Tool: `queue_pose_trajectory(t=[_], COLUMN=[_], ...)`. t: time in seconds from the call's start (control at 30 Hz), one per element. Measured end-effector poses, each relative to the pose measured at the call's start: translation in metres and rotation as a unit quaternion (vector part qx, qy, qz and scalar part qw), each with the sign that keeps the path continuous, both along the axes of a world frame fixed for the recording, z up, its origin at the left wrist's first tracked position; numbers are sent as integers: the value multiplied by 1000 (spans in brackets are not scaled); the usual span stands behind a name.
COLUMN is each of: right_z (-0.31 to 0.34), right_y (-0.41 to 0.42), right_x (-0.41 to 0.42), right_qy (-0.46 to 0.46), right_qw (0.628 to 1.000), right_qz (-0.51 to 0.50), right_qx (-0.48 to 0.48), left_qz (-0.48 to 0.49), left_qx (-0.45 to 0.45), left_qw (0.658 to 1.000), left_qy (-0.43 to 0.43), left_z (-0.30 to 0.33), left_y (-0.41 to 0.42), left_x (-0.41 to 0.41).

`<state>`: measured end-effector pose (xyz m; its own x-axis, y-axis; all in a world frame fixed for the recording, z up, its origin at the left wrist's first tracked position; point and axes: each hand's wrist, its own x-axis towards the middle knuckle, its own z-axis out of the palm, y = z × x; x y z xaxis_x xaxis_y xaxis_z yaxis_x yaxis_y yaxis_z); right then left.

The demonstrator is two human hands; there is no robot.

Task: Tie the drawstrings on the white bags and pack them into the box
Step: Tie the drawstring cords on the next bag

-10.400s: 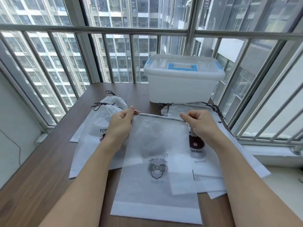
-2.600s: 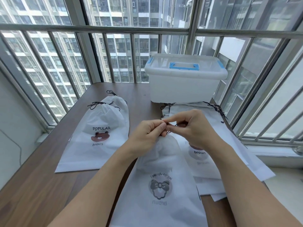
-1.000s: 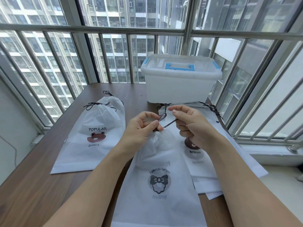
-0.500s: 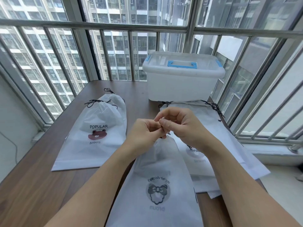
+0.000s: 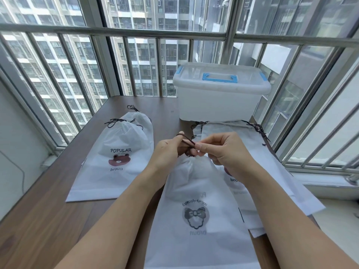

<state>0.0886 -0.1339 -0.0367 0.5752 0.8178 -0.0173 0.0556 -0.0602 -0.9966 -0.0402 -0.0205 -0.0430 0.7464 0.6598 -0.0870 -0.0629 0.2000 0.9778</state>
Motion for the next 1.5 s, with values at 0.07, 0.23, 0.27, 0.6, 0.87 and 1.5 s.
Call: queue_pose_trajectory(t=[0.07,0.23,0.27,0.6,0.87,1.5], right_z=[-2,-3,-3,-3,-1,-5], right_y=[0,-1,-1,1,-4,3], right_x=[1,3,3,-2,4,-6], right_qy=[1,43,50,63,161,145], right_qw=[1000,998,998,996,984,989], right_qz=[-16,1,3,-1,73,39], right_qx=[-16,-42,-45,-61,-4,9], left_qz=[-15,-38,-40,-90,20,4], left_qx=[-24,-85,-87,-113,18,-6], left_qw=[1000,995,995,989,999,996], left_qy=[-3,-19,-19,-30,-41,-84], left_z=[0,2,2,-7,-16,-14], left_y=[1,0,0,4,4,5], left_x=[-1,-2,-2,-2,3,0])
